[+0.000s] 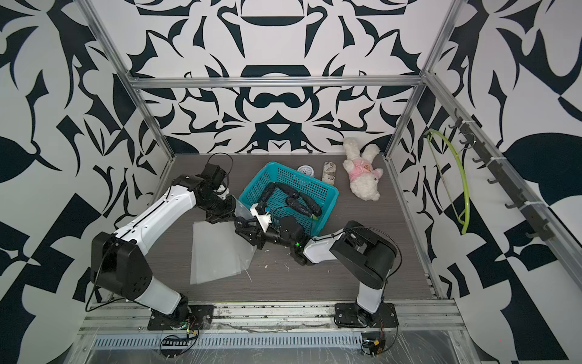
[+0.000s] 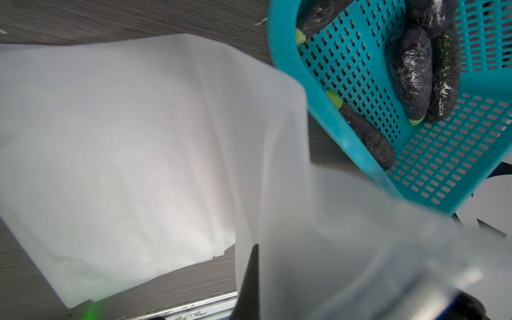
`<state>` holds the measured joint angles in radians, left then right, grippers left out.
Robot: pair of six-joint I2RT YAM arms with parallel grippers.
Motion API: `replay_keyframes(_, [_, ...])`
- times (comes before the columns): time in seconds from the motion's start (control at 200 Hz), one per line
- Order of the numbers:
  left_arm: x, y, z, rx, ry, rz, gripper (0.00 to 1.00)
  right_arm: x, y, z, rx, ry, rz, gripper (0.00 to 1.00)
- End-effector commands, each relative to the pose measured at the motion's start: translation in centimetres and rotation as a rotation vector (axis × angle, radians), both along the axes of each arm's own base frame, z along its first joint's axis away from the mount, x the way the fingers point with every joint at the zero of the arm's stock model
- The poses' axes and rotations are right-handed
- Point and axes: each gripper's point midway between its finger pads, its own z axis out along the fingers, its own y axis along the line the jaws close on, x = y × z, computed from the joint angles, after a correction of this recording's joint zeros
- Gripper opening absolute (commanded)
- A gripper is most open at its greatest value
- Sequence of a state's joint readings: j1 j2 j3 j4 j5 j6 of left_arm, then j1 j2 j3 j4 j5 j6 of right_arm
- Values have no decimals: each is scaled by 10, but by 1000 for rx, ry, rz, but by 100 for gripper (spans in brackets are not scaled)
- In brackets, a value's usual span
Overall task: Place the eggplant in a zip-top bag and seal the zipper
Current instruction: Place the eggplant in the zipper food storage bag.
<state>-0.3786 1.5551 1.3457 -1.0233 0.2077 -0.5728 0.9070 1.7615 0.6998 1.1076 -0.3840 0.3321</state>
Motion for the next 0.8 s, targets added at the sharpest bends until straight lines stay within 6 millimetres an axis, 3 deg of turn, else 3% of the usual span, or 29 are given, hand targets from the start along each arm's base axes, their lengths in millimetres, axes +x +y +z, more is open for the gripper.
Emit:
replay_keyframes(0.0, [2,7,26,5,-64,13,0,4,0,12,-38,-2,-31,36])
replay_keyframes(0.14, [-1,9,37,9,-106,8,0,13,9,12,-140,52,-39,39])
replay_keyframes(0.32, [-14,16,24,71,-73,-19,0,26,20,39,-174,82,-61,48])
replay_keyframes(0.425, [-15,19,17,90,-68,-17,0,33,23,43,-218,117,-76,56])
replay_keyframes(0.62, [-13,22,14,105,-83,-15,0,34,22,35,-292,143,-70,64])
replay_keyframes(0.795, [-11,25,8,127,-80,-9,0,36,10,47,-295,129,-94,67])
